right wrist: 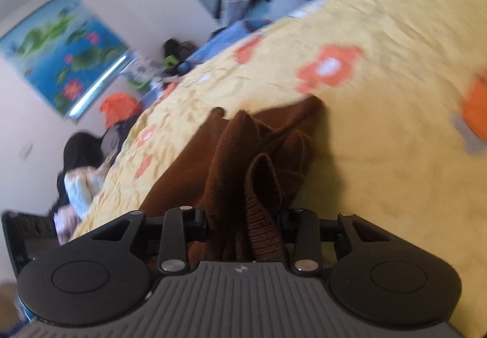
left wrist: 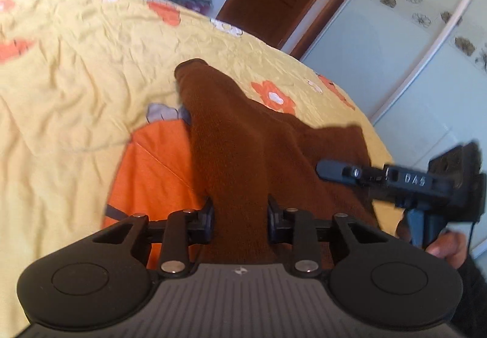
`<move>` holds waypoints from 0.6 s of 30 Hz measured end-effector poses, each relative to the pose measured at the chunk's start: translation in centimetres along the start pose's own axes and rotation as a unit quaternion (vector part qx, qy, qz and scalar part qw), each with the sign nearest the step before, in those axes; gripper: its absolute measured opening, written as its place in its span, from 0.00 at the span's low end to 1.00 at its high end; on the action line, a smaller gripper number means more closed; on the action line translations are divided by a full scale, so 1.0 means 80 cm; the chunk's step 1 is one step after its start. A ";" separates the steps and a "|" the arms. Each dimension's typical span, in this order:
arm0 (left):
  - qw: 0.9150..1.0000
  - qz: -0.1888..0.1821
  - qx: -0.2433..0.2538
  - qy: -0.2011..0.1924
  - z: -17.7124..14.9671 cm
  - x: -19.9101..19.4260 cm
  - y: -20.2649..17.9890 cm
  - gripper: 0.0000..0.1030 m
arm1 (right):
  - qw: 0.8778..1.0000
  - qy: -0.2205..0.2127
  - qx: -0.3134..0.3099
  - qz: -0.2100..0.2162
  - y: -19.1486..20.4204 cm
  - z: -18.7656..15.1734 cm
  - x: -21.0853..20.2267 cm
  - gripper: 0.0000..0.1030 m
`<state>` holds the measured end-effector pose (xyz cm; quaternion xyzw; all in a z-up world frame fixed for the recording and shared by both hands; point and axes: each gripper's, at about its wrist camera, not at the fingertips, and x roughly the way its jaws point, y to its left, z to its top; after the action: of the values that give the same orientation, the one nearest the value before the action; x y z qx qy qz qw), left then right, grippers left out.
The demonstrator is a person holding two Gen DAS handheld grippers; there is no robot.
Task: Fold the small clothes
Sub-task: 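Open both tools and release the folded sweater bundle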
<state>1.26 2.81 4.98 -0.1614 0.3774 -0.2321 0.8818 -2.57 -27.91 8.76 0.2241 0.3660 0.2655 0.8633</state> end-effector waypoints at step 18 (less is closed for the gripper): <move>0.970 0.127 0.207 -0.019 -0.110 -0.044 -0.054 0.58 | 1.000 -0.008 -0.025 -0.007 0.045 -0.070 -0.104 0.76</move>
<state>-8.68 0.09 3.20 0.0690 0.3216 -0.1884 0.9254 -12.76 -29.27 11.59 0.2016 0.3538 0.2664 0.8736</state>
